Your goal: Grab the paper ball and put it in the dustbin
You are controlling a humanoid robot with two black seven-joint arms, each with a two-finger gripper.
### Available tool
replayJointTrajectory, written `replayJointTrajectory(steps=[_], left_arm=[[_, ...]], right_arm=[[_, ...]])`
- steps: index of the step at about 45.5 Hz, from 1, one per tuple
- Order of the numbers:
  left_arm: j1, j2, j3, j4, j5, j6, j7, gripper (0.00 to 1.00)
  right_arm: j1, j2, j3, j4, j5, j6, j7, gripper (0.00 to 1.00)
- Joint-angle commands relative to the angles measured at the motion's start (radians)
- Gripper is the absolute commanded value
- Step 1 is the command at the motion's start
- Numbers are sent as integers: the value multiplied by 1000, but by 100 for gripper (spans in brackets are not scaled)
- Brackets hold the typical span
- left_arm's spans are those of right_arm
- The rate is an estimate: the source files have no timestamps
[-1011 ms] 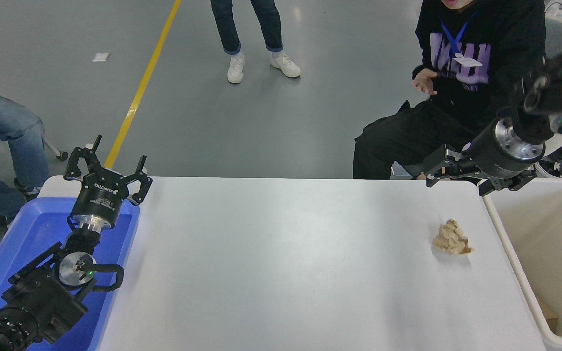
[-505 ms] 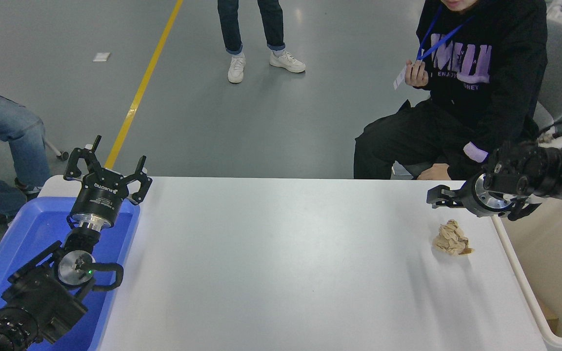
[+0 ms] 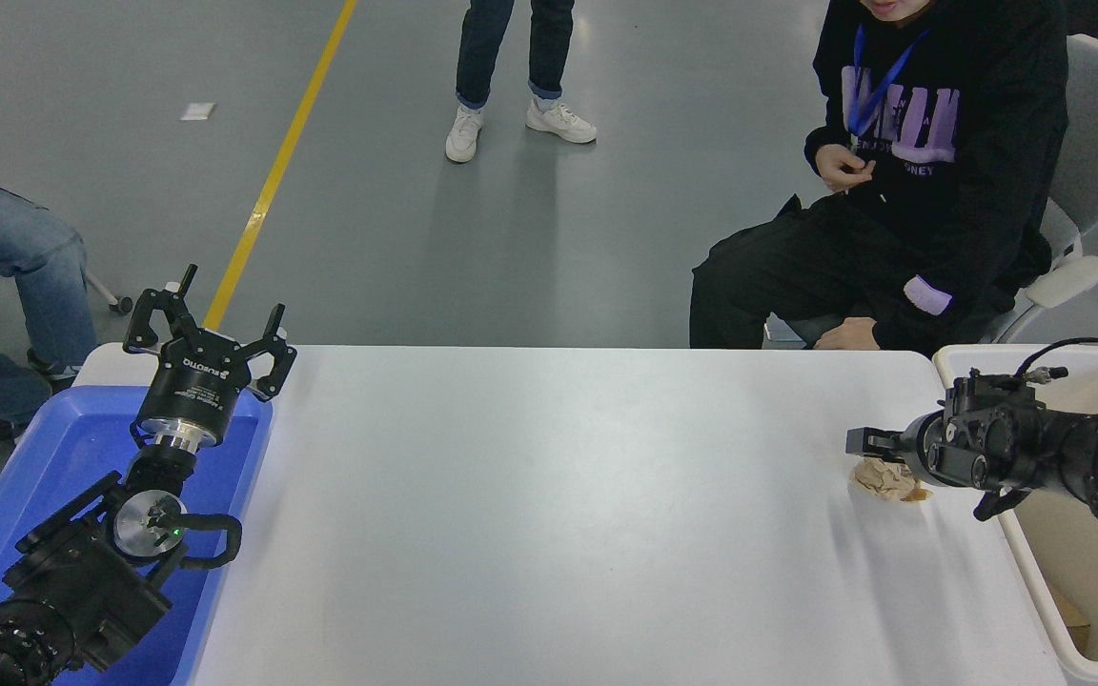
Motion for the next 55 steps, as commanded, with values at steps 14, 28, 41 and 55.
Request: replayJointTrajectory(steps=[14,28,41,55], left_arm=[[0,0,0,0,-1,0,0,98],[0,0,0,0,-1,0,0,98],[0,0,0,0,-1,0,0,98],[0,0,0,0,-1,0,0,98]], right_arm=[[-76,6,98,-34,7,-43,-2,81],[-49,-61,118,41,26,-22,-3,0],[5,-106,145,108,30,-19,-2,0],[229,-207,108,422,26,68,6,0]])
